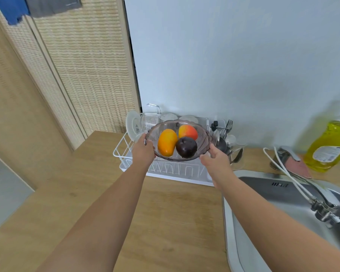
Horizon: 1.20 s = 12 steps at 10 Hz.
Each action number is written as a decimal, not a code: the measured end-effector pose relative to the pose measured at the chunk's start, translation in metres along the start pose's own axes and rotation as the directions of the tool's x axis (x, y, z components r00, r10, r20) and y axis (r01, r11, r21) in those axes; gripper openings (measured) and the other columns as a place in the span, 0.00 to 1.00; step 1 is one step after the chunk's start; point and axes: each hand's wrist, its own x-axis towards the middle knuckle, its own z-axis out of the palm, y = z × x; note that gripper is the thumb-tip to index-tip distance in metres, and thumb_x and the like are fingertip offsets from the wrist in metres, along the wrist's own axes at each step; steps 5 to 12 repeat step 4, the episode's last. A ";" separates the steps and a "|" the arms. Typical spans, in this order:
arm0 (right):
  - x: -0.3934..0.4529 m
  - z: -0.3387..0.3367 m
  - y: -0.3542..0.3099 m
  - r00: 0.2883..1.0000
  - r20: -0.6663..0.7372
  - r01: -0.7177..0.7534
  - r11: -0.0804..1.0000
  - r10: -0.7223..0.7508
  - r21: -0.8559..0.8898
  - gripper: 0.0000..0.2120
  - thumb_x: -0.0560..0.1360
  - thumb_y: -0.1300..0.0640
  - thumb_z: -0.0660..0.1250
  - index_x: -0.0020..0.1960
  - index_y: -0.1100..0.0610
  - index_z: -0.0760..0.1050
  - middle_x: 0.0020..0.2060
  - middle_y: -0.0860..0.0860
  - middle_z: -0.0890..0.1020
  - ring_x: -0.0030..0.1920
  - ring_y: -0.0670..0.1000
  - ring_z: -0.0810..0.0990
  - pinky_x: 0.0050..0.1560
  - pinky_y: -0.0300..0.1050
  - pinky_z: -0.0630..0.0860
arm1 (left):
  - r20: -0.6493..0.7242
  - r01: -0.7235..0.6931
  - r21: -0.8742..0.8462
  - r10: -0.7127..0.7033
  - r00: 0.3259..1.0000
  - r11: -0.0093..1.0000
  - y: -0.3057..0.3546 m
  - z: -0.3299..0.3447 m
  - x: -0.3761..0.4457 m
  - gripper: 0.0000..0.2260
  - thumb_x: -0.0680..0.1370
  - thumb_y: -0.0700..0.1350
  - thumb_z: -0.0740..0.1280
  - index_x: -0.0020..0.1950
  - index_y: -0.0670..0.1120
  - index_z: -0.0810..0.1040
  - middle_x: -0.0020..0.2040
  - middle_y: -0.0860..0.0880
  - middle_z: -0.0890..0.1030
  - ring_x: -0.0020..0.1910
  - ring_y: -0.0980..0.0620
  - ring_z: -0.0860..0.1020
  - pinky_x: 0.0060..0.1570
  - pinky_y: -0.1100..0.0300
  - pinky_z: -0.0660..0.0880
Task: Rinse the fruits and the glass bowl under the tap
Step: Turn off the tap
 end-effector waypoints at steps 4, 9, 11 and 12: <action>-0.033 -0.016 -0.018 0.996 0.032 -0.080 0.996 0.081 -0.038 0.38 0.74 0.61 0.69 0.77 0.44 0.55 0.64 0.55 0.76 0.55 0.55 0.82 0.61 0.57 0.77 | -0.044 -0.002 0.064 0.005 0.999 0.998 0.005 -0.007 -0.012 0.15 0.82 0.47 0.58 0.66 0.47 0.78 0.45 0.43 0.84 0.40 0.48 0.83 0.38 0.55 0.83; -0.033 -0.016 -0.018 0.996 0.032 -0.080 0.996 0.081 -0.038 0.38 0.74 0.61 0.69 0.77 0.44 0.55 0.64 0.55 0.76 0.55 0.55 0.82 0.61 0.57 0.77 | -0.044 -0.002 0.064 0.005 0.999 0.998 0.005 -0.007 -0.012 0.15 0.82 0.47 0.58 0.66 0.47 0.78 0.45 0.43 0.84 0.40 0.48 0.83 0.38 0.55 0.83; -0.033 -0.016 -0.018 0.996 0.032 -0.080 0.996 0.081 -0.038 0.38 0.74 0.61 0.69 0.77 0.44 0.55 0.64 0.55 0.76 0.55 0.55 0.82 0.61 0.57 0.77 | -0.044 -0.002 0.064 0.005 0.999 0.998 0.005 -0.007 -0.012 0.15 0.82 0.47 0.58 0.66 0.47 0.78 0.45 0.43 0.84 0.40 0.48 0.83 0.38 0.55 0.83; -0.033 -0.016 -0.018 0.996 0.032 -0.080 0.996 0.081 -0.038 0.38 0.74 0.61 0.69 0.77 0.44 0.55 0.64 0.55 0.76 0.55 0.55 0.82 0.61 0.57 0.77 | -0.044 -0.002 0.064 0.005 0.999 0.998 0.005 -0.007 -0.012 0.15 0.82 0.47 0.58 0.66 0.47 0.78 0.45 0.43 0.84 0.40 0.48 0.83 0.38 0.55 0.83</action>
